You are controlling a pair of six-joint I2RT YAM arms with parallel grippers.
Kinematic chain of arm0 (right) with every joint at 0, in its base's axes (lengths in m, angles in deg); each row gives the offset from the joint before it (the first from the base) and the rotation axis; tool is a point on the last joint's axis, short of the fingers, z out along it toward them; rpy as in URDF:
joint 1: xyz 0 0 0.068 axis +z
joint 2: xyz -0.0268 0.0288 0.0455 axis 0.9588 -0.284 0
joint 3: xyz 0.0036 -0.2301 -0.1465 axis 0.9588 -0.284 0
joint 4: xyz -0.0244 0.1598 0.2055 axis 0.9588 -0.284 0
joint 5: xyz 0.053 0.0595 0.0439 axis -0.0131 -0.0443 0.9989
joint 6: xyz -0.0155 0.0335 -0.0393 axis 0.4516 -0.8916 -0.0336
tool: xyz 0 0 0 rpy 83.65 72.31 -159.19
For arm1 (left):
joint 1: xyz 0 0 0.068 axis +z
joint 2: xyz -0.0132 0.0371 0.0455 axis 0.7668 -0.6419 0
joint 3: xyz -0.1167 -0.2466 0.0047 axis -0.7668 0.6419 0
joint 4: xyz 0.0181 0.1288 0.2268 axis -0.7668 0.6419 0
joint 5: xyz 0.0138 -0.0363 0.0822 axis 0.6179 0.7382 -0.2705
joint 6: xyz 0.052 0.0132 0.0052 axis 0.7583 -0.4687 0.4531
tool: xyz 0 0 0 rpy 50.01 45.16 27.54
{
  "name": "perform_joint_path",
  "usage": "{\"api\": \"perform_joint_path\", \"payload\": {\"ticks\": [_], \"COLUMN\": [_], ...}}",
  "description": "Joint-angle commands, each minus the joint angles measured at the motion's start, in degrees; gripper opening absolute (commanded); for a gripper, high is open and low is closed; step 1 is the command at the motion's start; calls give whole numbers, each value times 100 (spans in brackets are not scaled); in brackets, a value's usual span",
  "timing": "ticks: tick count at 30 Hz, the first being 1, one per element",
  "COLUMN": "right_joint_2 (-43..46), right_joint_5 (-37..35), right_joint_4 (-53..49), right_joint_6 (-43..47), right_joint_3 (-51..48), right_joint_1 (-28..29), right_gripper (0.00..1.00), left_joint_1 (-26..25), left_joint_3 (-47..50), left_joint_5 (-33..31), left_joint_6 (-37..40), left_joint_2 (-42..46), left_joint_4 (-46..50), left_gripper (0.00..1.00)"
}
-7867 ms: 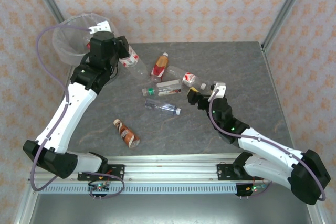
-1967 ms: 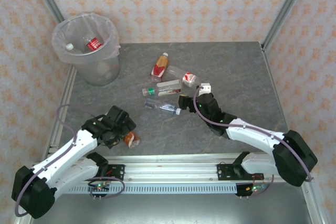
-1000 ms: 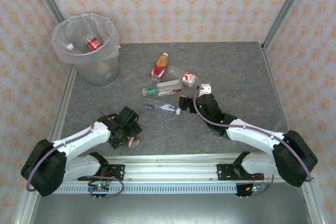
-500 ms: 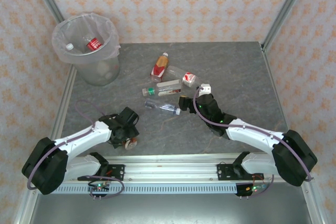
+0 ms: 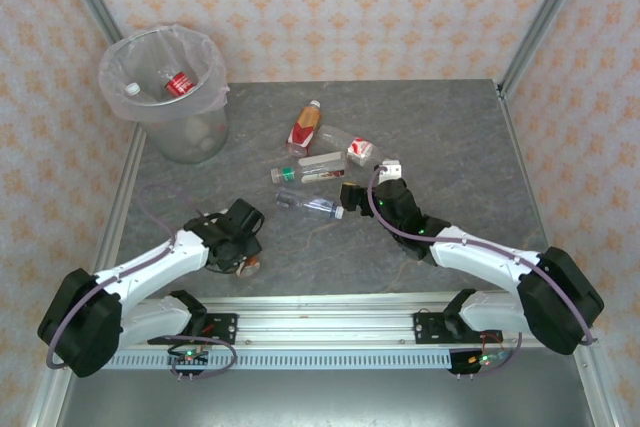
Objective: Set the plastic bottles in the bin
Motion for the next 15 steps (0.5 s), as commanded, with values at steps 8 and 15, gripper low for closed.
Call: {"api": "perform_joint_path", "payload": {"ticks": [8, 15], "right_joint_2": [17, 72], "right_joint_5": [-128, -117], "right_joint_4": [32, 99], "right_joint_6": [-15, -5], "right_joint_3": [99, 77], "right_joint_1": [24, 23], "right_gripper": [99, 99], "left_joint_1": [-16, -15], "left_joint_3": [-723, -1149], "left_joint_5": [-492, -762], "left_joint_6": [458, 660], "left_joint_2": [82, -56], "left_joint_4": [252, 153], "left_gripper": [46, 47]}}
